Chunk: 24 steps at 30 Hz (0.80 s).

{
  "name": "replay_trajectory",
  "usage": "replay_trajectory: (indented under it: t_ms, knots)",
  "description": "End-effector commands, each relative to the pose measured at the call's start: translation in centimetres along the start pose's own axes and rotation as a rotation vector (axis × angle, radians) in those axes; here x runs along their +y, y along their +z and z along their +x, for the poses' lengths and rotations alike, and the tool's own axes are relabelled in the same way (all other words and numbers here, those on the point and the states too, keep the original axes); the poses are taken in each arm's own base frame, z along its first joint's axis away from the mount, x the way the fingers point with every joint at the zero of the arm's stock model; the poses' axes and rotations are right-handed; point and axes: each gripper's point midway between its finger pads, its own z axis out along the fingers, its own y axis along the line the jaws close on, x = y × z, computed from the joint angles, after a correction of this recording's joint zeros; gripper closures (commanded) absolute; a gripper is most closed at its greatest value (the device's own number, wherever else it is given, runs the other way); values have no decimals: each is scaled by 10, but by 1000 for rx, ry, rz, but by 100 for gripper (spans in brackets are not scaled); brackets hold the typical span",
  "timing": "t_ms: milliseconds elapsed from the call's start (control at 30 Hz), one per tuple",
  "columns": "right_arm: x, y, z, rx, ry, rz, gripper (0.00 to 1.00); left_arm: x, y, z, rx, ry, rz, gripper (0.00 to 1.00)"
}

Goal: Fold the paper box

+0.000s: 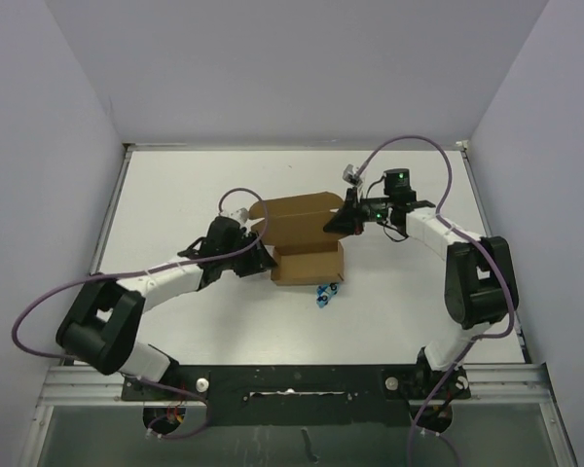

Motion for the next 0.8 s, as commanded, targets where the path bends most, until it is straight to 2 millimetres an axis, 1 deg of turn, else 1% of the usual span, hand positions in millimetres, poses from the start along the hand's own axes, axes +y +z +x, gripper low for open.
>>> replay_trajectory:
  t_ms: [0,33,67,100,167,267,333,433,467,533,600,700,767]
  knots:
    - [0,15,-31,-5,-131,-107,100,-41,-60,-46,-263,97,137,54]
    - [1,19,-29,24,-124,-127,100,-39,-71,-49,-300,101,141,52]
    - [-4,25,-28,40,-137,-138,100,-43,-88,-53,-352,108,165,49]
    - [-8,29,-32,47,-161,-143,100,-41,-98,-54,-384,106,171,47]
    - [-17,36,-38,48,-195,-146,100,-35,-115,-54,-432,96,169,44]
    - [-27,45,-44,42,-208,-175,97,-25,-132,-49,-470,76,164,43]
    - [-30,51,-41,51,-204,-204,89,-22,-138,-46,-476,71,166,43]
    - [-39,58,-30,88,-189,-213,78,-19,-141,-41,-472,64,168,42]
    - [-43,58,-27,104,-180,-207,74,-19,-141,-39,-468,63,170,42]
    - [-50,57,-25,132,-187,-190,66,-19,-142,-36,-458,57,175,42]
    - [-58,49,-26,145,-186,-161,58,-19,-143,-33,-452,53,184,42]
    - [-68,30,-37,144,-212,-98,40,-17,-144,-28,-451,37,198,42]
    - [-71,17,-46,146,-245,-54,29,-16,-146,-26,-459,30,207,42]
